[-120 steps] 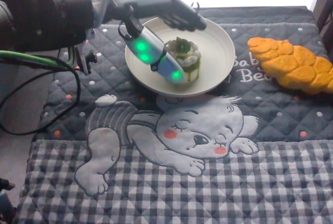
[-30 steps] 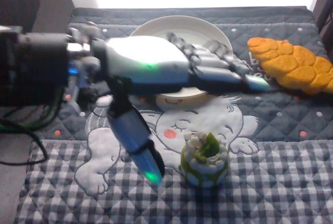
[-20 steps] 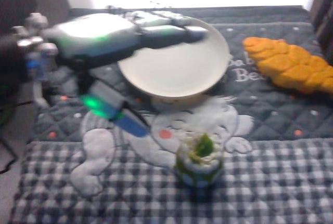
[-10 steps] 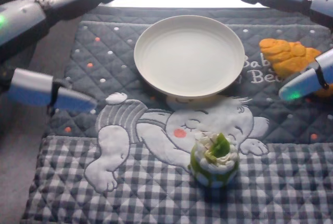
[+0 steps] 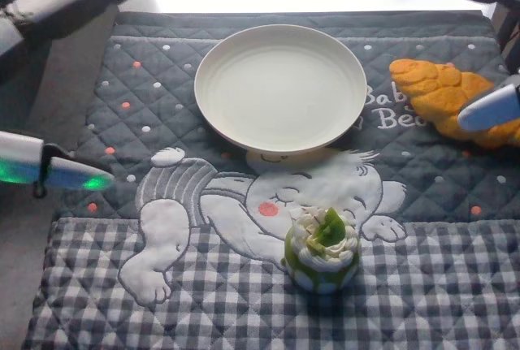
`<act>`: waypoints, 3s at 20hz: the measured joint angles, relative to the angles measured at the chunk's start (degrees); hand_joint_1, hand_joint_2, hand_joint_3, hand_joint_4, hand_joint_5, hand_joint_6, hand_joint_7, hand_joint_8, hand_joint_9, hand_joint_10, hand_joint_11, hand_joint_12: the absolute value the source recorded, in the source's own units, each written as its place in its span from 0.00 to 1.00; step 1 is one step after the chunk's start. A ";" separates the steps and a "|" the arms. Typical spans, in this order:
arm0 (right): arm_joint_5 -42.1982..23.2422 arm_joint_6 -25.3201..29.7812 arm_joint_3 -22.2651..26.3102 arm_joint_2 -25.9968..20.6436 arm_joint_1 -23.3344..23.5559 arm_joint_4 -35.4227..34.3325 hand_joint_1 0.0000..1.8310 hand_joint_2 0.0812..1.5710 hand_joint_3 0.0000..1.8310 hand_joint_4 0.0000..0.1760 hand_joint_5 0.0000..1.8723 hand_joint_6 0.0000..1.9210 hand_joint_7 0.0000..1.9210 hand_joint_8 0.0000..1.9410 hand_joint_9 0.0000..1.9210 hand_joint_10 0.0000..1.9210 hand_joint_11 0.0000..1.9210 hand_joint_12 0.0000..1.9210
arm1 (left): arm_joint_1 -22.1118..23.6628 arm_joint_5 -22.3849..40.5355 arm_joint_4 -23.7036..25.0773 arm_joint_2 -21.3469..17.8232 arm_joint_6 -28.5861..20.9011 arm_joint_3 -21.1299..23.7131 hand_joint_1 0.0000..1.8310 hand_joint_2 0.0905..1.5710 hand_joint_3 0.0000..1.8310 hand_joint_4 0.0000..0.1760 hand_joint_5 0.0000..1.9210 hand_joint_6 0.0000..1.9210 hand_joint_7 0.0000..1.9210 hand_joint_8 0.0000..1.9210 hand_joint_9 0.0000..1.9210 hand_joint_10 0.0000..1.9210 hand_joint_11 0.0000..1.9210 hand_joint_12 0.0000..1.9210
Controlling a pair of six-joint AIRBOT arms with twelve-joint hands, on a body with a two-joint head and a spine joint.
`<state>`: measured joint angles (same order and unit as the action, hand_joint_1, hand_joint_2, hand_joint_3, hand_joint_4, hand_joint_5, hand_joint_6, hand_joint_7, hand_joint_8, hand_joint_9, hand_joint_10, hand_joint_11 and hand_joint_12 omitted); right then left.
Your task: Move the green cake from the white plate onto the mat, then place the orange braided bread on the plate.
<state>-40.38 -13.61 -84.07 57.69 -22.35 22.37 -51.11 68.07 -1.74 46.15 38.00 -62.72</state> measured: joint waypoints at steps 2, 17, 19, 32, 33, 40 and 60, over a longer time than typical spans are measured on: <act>0.76 -0.68 0.26 0.76 0.00 0.63 0.32 0.36 0.00 0.99 0.02 0.00 0.10 0.01 0.11 0.01 0.00 0.53 | -1.20 1.73 -1.18 0.00 0.04 0.61 0.52 0.45 0.00 0.82 0.02 0.00 0.02 0.00 0.00 0.00 0.00 0.00; 2.89 -6.88 -0.61 2.29 -10.12 -15.78 0.40 0.38 0.00 1.00 0.02 0.00 0.09 0.00 0.08 0.00 0.00 0.40 | -6.58 7.98 -3.98 -1.92 0.13 2.51 0.54 0.44 0.00 0.81 0.02 0.00 0.04 0.00 0.01 0.00 0.00 0.00; 2.71 -7.04 -0.92 2.43 -10.75 -16.41 0.40 0.38 0.00 0.98 0.03 0.00 0.10 0.00 0.10 0.00 0.00 0.44 | -6.69 8.02 -4.33 -2.03 0.15 2.51 0.53 0.44 0.00 0.81 0.02 0.00 0.03 0.00 0.02 0.00 0.00 0.00; 2.14 -6.97 -3.93 6.75 -10.51 -14.60 0.50 0.39 0.00 1.00 0.08 0.00 0.17 0.00 0.15 0.01 0.02 0.47 | -6.80 8.07 -4.07 -1.62 0.15 2.51 0.52 0.44 0.00 0.86 0.02 0.00 0.03 0.00 0.01 0.00 0.00 0.00; 2.32 -6.80 -4.15 6.97 -10.51 -14.78 0.50 0.39 0.00 1.00 0.09 0.00 0.18 0.01 0.15 0.01 0.02 0.47 | -6.80 8.07 -4.04 -1.62 0.15 2.51 0.52 0.43 0.00 0.89 0.02 0.00 0.04 0.00 0.01 0.00 0.00 0.00; 0.63 -5.81 -4.15 6.69 -9.99 -15.30 0.80 0.60 0.00 0.00 0.47 0.00 0.58 0.18 0.59 0.33 0.41 0.30 | -6.80 8.13 -4.20 -1.49 0.15 2.51 0.49 0.44 0.00 1.00 0.03 0.00 0.05 0.00 0.02 0.00 0.01 0.01; -18.21 -4.44 1.86 1.97 -10.19 -12.57 0.71 0.65 0.00 0.00 0.59 0.33 0.61 0.38 0.61 0.41 0.51 0.60 | -8.63 10.01 -6.88 -0.55 0.26 2.08 0.49 0.46 0.00 0.88 0.02 0.00 0.03 0.00 0.02 0.00 0.01 0.00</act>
<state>-58.59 -18.04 -82.21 59.66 -32.53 9.80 -59.75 78.08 -8.62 45.60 38.26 -60.64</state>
